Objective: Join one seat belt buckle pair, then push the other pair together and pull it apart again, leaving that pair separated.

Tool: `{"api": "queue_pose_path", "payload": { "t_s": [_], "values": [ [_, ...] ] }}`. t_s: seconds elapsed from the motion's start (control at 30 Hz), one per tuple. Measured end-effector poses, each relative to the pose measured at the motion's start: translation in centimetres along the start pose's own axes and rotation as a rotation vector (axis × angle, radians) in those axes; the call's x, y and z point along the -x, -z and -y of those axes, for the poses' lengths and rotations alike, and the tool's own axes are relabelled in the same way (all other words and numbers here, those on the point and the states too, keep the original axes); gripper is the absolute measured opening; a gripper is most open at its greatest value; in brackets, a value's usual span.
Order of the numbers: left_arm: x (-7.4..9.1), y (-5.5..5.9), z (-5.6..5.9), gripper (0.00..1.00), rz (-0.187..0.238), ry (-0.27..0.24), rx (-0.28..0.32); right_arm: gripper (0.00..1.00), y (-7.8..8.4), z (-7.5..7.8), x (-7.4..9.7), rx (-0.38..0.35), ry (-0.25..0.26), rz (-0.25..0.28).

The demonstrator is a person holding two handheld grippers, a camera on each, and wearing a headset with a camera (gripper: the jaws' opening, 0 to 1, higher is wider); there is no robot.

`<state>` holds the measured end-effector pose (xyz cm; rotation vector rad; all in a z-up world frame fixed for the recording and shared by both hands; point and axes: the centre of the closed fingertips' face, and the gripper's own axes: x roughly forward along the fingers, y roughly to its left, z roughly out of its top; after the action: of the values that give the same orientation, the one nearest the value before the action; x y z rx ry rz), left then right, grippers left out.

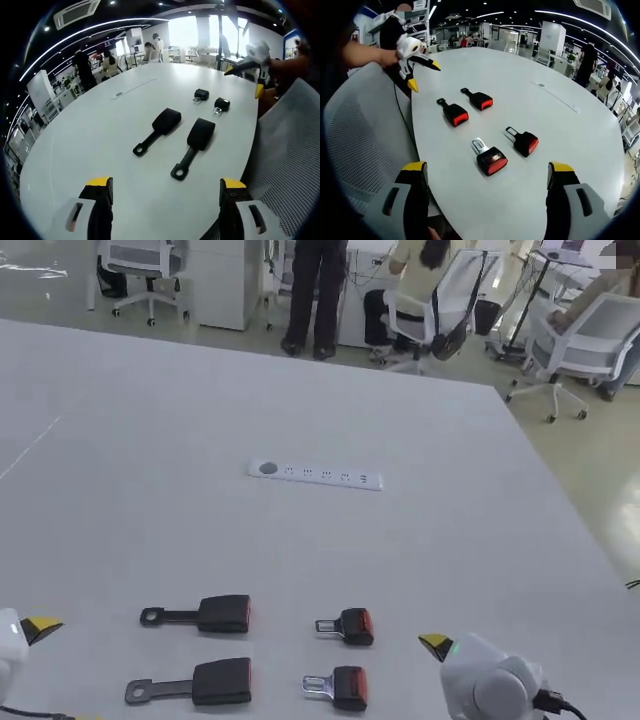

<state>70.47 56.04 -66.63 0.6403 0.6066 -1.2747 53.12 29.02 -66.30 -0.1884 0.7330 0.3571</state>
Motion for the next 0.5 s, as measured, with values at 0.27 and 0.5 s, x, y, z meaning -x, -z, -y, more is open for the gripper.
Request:
{"api": "queue_pose_path", "payload": {
  "t_s": [0.27,0.5],
  "values": [
    [-0.2,0.4,0.4,0.88,-0.023,0.019,-0.006,0.99,0.7,-0.7,-0.5,-0.003,-0.018,-0.016],
    [-0.5,0.1,1.1,0.85,-0.027,0.055,-0.018,0.99,0.7,-0.9,-1.1,0.004,-0.033,-0.026]
  ]
}}
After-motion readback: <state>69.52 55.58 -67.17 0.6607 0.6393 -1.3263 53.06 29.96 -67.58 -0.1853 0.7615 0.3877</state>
